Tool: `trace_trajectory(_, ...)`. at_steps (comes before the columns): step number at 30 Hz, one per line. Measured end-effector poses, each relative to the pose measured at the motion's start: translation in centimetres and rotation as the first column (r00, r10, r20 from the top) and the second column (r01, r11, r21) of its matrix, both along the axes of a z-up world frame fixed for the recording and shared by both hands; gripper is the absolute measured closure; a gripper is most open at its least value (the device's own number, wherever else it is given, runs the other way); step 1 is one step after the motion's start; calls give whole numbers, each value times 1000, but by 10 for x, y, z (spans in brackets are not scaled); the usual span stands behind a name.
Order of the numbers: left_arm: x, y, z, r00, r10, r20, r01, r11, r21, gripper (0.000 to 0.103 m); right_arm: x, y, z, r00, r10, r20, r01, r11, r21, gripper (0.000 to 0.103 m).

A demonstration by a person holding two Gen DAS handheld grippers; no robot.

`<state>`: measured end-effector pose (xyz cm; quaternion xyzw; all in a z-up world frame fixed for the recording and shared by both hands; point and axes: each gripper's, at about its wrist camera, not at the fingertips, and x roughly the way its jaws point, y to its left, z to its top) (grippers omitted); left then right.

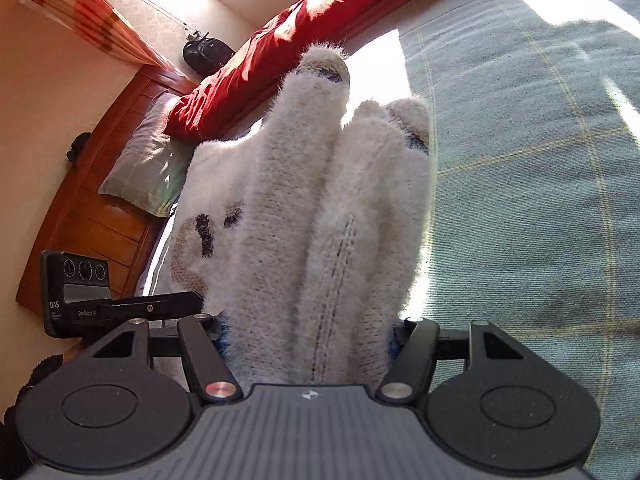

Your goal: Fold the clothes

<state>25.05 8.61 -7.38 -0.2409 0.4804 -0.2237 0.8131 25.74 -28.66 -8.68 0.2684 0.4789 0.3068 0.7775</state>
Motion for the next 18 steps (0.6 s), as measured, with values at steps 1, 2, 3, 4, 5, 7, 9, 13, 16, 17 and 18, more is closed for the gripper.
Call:
trace_trajectory(1, -4, 10, 3, 1000, 11, 6, -11, 1000, 5, 15, -1, 8, 2, 1000, 7, 2, -7, 1000, 0, 35)
trace_trajectory(2, -9, 21, 5, 1000, 24, 10, -24, 1000, 5, 15, -2, 17, 3, 1000, 14, 4, -14, 1000, 0, 35)
trace_trajectory(3, -14, 32, 8, 999, 36, 13, -36, 999, 5, 15, -2, 28, 6, 1000, 21, 6, -21, 1000, 1, 35)
trace_trajectory(4, -18, 43, 10, 999, 49, 17, -49, 999, 4, 15, -1, 39, 9, 1000, 28, 7, -28, 1000, 2, 35)
trace_trajectory(5, -22, 53, 11, 998, 66, 21, -66, 998, 1, 15, -1, 51, 11, 999, 35, 8, -35, 999, 3, 35)
trace_trajectory(7, -29, 73, 14, 995, 99, 28, -99, 995, -3, 15, -1, 74, 17, 999, 49, 11, -49, 999, 5, 35)
trace_trajectory(9, -37, 94, 18, 991, 129, 35, -129, 992, -5, 15, -1, 98, 21, 998, 66, 10, -66, 998, 3, 35)
trace_trajectory(13, -59, 141, 23, 981, 190, 33, -190, 982, -12, 15, -4, 150, 29, 994, 105, 12, -105, 994, -7, 35)
trace_trajectory(16, -75, 177, 25, 970, 239, 39, -239, 971, -3, 15, -6, 193, 32, 989, 145, 13, -145, 989, -4, 35)
trace_trajectory(17, -78, 186, 26, 967, 253, 41, -254, 967, 2, 15, -5, 209, 31, 987, 159, 11, -159, 987, -2, 35)
trace_trajectory(18, -80, 198, 27, 961, 273, 39, -273, 962, 5, 15, -4, 224, 31, 985, 173, 9, -173, 985, 0, 35)
